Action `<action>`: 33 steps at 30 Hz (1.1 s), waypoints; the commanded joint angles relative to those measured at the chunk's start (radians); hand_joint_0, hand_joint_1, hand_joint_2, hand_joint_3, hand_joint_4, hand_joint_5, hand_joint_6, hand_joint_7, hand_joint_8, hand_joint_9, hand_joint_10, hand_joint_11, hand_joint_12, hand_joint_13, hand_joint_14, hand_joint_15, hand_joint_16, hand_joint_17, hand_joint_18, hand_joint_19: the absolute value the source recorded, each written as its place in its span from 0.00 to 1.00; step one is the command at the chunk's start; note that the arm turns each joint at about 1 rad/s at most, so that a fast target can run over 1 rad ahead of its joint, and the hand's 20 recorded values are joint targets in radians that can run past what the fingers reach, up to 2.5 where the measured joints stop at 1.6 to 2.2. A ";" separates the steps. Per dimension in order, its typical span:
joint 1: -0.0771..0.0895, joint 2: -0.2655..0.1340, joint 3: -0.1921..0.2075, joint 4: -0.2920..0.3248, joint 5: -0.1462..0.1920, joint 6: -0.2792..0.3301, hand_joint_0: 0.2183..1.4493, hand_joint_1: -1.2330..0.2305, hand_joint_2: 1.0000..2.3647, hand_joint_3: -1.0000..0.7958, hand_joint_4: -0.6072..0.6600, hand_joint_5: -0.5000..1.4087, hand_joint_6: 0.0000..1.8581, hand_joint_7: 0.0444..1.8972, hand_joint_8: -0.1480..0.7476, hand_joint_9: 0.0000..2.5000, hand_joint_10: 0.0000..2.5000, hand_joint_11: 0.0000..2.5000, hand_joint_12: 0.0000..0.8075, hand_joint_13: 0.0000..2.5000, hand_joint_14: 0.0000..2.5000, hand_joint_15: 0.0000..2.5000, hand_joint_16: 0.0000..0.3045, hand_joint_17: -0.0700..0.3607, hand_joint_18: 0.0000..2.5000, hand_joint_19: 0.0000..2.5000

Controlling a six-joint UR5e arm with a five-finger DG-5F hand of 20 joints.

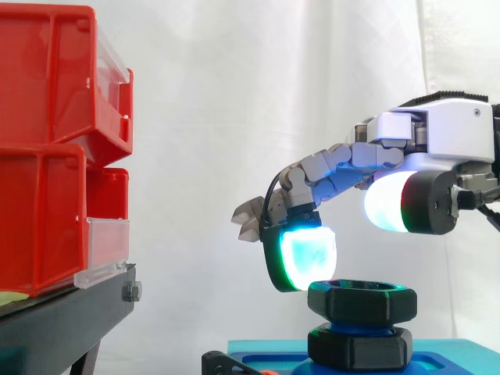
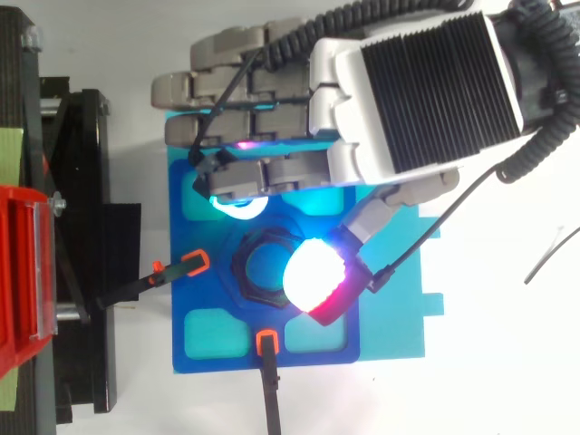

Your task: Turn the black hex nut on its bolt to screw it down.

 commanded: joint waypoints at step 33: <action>0.118 0.000 0.020 0.017 0.070 0.014 0.22 0.76 0.00 0.28 0.63 0.24 0.27 0.45 0.43 0.21 0.00 0.00 0.43 0.14 0.00 0.00 0.18 0.45 0.11 0.18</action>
